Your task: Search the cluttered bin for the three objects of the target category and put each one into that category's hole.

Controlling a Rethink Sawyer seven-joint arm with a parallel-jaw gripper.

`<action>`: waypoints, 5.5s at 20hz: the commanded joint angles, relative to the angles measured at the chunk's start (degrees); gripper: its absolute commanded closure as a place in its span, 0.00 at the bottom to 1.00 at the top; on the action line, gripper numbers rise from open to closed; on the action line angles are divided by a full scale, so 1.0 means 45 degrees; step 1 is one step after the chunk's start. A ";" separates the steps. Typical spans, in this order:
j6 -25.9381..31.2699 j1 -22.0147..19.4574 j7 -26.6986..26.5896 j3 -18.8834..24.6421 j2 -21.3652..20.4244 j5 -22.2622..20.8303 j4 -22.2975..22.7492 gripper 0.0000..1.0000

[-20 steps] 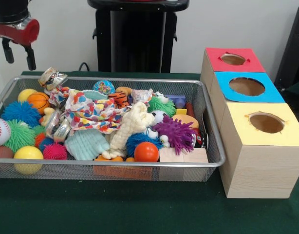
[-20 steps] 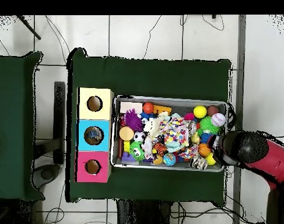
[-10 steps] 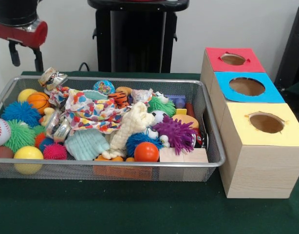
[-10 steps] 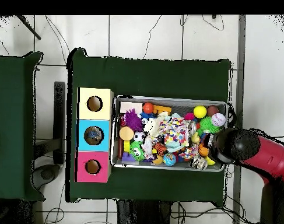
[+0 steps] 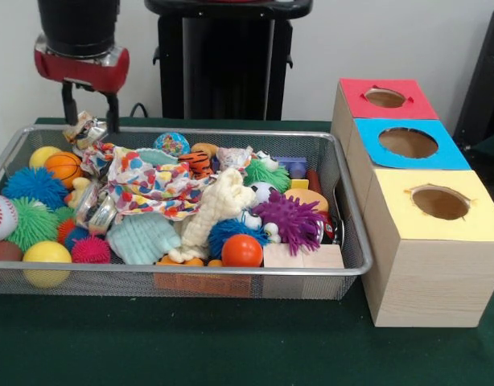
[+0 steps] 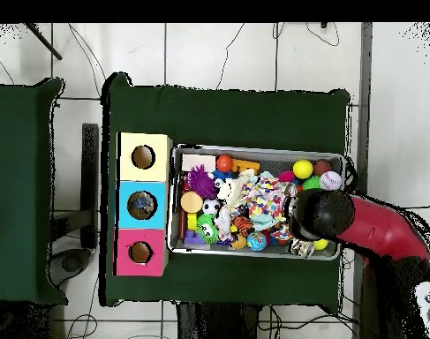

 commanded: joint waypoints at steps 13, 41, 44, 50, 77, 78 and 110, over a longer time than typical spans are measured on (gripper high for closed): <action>-0.2429 0.2248 0.3624 0.0111 0.0017 0.1713 0.2598 0.00; -0.5865 0.1501 0.1094 -0.0831 0.6819 0.0827 -0.3026 0.00; -0.5206 0.1064 0.0165 -0.0770 0.6480 0.0168 -0.3484 0.00; -0.2803 -0.0088 -0.2222 0.0001 0.5110 -0.1120 -0.4206 0.00; -0.0235 -0.1843 -0.1652 0.2216 0.1625 -0.2292 -0.0756 0.00; -0.0251 -0.1870 -0.1659 0.2239 0.1637 -0.2307 -0.0772 0.00; 0.0628 -0.1792 -0.1187 0.2813 -0.0743 -0.1748 0.0895 0.00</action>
